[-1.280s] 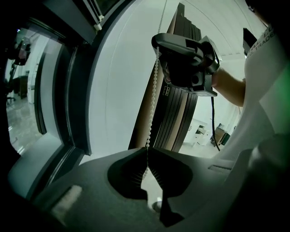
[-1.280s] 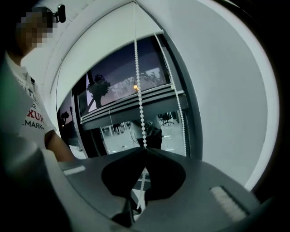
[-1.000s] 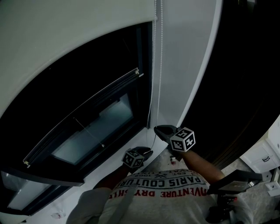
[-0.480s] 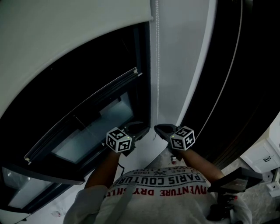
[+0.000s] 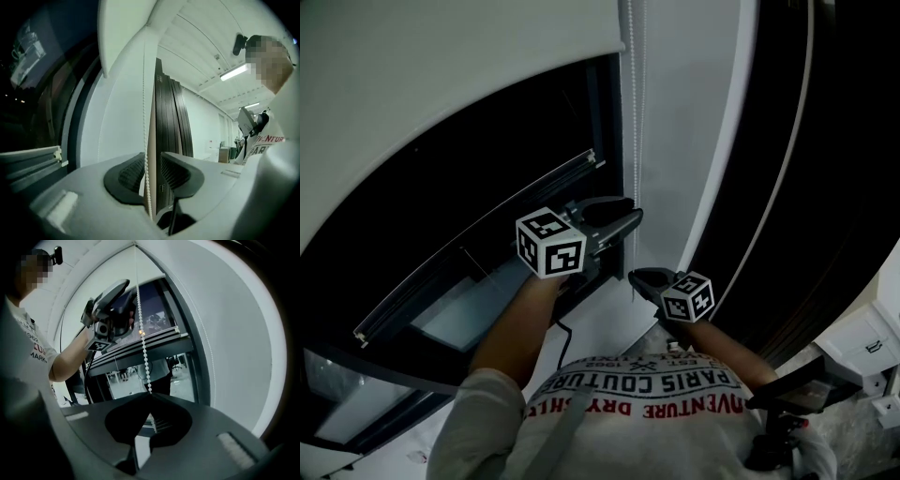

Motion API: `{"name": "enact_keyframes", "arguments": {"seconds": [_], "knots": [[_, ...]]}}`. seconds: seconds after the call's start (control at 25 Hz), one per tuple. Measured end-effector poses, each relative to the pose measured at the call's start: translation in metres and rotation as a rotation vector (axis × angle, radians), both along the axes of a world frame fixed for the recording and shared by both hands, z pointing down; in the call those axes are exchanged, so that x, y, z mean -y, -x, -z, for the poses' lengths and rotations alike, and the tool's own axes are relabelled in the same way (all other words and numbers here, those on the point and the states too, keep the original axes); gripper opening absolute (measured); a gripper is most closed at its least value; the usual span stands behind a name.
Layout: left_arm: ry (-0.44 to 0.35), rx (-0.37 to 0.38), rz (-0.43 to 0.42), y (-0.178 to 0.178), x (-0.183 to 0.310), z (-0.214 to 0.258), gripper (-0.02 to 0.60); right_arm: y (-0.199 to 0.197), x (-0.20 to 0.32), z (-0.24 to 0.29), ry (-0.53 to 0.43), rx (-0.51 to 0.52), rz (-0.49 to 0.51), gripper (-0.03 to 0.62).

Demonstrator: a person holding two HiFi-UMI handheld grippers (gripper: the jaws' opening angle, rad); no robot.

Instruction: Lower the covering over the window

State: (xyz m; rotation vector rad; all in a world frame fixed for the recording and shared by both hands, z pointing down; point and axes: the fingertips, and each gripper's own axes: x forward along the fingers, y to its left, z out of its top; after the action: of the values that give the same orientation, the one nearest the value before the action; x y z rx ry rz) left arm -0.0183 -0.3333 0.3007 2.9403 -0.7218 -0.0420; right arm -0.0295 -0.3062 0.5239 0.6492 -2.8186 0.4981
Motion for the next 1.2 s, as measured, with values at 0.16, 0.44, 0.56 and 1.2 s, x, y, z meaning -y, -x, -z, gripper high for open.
{"name": "enact_keyframes", "arguments": {"seconds": [0.16,0.44,0.56,1.2], "knots": [[-0.024,0.063,0.022,-0.005,0.012,0.013,0.107,0.005,0.005,-0.001,0.001,-0.003,0.014,0.008],[0.042,0.067,0.053,0.002,0.026,0.018,0.006,0.012,0.012,-0.003,0.005,-0.008,0.033,0.008],[0.049,0.064,0.063,0.005,0.026,0.016,0.006,0.013,0.013,-0.004,0.011,-0.014,0.04,0.008],[-0.006,0.152,0.125,0.015,0.024,-0.015,0.004,0.022,0.007,-0.03,0.118,0.002,0.034,0.008]]}}
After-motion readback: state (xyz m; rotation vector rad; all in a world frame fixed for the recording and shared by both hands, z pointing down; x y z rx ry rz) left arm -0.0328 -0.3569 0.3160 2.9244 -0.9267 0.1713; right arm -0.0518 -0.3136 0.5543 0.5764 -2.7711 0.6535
